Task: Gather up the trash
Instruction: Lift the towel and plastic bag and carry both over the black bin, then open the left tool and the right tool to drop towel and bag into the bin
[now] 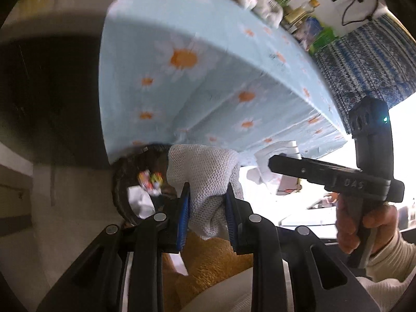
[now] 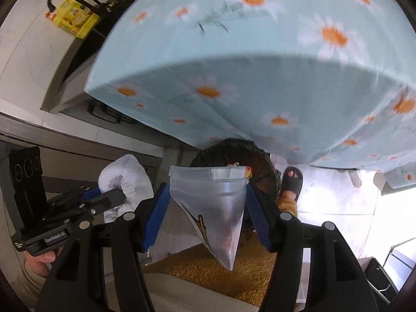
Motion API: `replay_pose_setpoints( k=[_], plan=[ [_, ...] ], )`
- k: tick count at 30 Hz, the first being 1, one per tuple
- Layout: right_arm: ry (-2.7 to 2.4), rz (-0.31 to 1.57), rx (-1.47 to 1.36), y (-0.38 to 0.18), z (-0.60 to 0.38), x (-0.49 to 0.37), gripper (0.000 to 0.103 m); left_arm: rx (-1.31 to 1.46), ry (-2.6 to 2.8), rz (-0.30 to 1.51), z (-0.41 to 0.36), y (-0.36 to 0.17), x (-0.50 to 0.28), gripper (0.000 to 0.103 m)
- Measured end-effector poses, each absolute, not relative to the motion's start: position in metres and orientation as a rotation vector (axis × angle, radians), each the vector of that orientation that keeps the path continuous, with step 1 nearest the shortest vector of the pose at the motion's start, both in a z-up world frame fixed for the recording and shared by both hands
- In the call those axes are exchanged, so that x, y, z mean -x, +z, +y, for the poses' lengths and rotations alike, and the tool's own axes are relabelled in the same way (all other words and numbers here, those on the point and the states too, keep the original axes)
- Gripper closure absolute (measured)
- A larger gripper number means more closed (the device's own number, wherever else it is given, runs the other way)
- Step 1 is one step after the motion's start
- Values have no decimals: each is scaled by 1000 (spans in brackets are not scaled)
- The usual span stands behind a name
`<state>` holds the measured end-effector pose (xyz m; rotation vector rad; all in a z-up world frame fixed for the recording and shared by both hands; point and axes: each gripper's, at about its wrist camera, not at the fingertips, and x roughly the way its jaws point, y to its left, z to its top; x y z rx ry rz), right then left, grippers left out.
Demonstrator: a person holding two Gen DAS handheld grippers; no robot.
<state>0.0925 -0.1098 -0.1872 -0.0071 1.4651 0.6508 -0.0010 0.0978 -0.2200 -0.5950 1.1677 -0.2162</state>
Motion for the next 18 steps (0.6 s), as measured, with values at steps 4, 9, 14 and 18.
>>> replay_pose_setpoints(
  k=[4,9,14,18],
  plan=[
    [626,1512,12,-210,-112,-91,42,601,-203,1204,97,-236,1,80],
    [599,1563,13,-235,-114,-86,42,605,-175,1252,99,-260,-1,80],
    [571,1608,8,-258,-118,-83,42,620,-153,1300,99,-283,-1,80],
    [550,1648,-32,-273,-119,-85,42,636,-151,1318,98,-291,-2,80]
  ],
)
